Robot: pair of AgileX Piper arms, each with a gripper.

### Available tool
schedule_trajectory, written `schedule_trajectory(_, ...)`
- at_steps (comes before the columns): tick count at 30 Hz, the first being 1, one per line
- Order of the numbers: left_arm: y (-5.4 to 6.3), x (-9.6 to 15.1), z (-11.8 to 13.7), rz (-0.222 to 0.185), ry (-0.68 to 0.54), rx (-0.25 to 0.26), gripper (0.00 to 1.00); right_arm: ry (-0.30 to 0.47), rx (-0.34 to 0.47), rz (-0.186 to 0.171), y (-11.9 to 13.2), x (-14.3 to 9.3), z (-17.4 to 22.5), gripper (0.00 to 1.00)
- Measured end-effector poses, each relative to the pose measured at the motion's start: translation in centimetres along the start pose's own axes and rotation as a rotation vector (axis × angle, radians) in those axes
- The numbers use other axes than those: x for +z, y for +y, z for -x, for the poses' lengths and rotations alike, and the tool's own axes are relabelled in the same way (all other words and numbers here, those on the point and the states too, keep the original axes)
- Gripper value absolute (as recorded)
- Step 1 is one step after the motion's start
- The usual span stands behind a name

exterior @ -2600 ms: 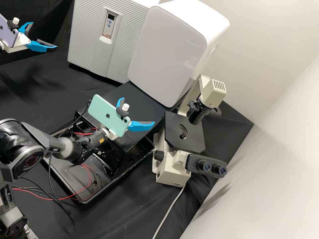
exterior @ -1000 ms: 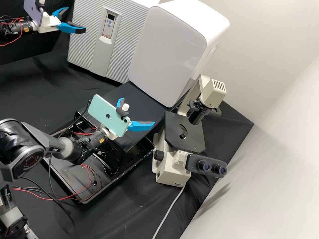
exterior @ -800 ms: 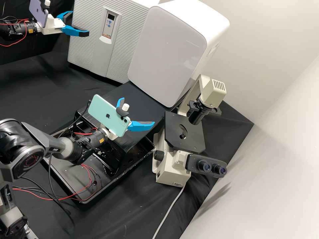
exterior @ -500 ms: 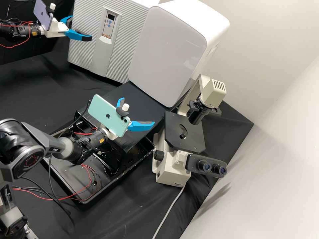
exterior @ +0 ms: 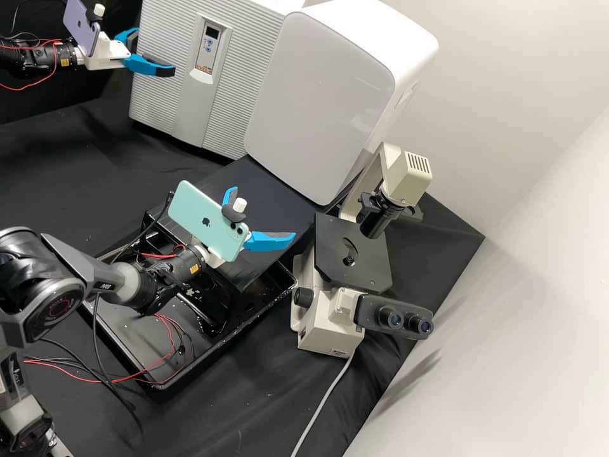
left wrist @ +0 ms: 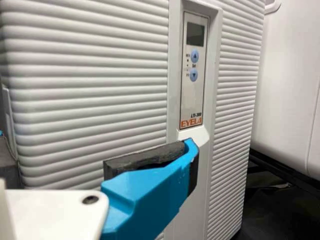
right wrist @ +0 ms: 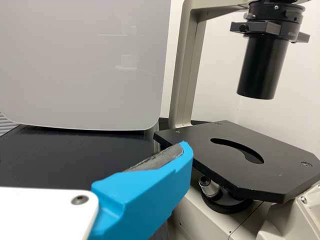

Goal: Open the incubator door

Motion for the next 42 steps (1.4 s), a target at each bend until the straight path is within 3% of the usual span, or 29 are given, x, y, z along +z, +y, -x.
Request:
schedule_trajectory(6,0.12,-0.06,0.05,-0.002,0.001,0.002,1.0,0.0,0.0,0.0,0.0,0.0,0.0,1.0)
schedule_trajectory(7,0.12,-0.06,0.05,-0.002,0.001,0.002,0.0,0.0,0.0,0.0,0.0,0.0,0.0,1.0)
schedule_trajectory(18,-0.37,-0.15,0.27,0.01,0.009,-0.01,0.0,0.0,0.0,0.0,0.0,0.0,0.0,1.0)
schedule_trajectory(42,-0.11,0.01,0.49,0.012,0.011,-0.007,0.0,0.0,0.0,0.0,0.0,0.0,0.0,1.0)
